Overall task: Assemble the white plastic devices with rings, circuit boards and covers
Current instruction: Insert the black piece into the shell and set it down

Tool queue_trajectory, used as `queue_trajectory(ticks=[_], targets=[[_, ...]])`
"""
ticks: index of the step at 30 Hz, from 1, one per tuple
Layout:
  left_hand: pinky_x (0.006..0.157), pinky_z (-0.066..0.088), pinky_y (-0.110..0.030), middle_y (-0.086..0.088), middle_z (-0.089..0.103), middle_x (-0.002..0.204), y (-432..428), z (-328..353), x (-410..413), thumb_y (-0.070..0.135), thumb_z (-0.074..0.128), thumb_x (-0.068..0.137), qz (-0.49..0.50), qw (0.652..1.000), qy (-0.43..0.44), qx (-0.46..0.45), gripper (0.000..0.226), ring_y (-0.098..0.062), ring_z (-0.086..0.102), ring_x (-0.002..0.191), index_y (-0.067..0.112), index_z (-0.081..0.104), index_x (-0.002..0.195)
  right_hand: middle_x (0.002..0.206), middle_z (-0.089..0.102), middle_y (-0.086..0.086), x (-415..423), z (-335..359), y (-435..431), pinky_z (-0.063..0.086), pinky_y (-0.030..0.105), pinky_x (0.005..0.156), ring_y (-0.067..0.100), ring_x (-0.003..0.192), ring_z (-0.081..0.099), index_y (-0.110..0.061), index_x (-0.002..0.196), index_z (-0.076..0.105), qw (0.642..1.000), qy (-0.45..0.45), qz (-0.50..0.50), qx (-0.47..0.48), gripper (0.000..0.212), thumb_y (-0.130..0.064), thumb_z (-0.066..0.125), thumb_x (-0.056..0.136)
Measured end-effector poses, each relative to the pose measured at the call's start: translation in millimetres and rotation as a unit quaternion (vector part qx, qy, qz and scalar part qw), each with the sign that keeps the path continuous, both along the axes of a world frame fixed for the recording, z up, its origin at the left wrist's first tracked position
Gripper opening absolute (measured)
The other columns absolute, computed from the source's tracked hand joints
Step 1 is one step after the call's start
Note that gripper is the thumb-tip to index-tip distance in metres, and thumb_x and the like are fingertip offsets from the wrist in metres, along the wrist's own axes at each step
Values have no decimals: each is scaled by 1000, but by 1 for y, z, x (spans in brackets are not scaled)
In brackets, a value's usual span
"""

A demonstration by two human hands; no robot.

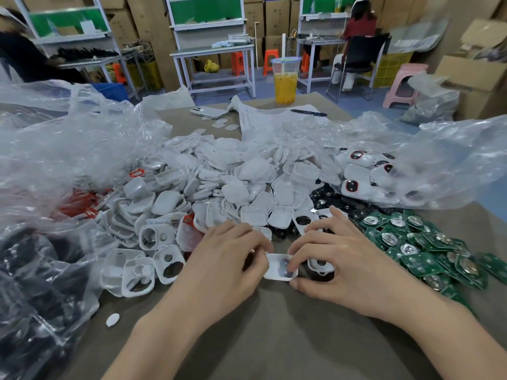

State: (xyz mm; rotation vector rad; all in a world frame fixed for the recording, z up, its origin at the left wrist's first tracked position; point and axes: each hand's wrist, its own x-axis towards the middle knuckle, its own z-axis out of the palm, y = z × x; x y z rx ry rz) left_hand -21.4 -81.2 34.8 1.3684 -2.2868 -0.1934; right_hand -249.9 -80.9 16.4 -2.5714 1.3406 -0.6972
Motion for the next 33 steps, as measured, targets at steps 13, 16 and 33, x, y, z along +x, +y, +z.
queue_trajectory(ticks=[13,16,33], targets=[[90,44,-33,16,62,100,-2,0,5,10,57,91,-52,998,-25,-18,26,-10,52,100,31,72,94,103,60,-32,4,-1,-1,4,30,124,0,119,44,-45,92,68,1000,-4,0,-2,19,-61,60,85],[87,45,-32,17,61,101,-1,2,6,9,53,85,-67,997,-16,-15,29,-9,52,100,31,72,85,103,59,-31,4,-1,0,6,35,125,-1,119,44,-45,92,66,1000,-3,0,2,16,-59,63,85],[89,44,-28,18,60,105,-3,-1,9,8,57,90,-70,997,-37,-21,25,-7,52,103,29,70,90,101,59,-26,6,1,0,27,45,117,-2,114,45,-43,92,65,1000,-20,13,5,14,-56,63,86]])
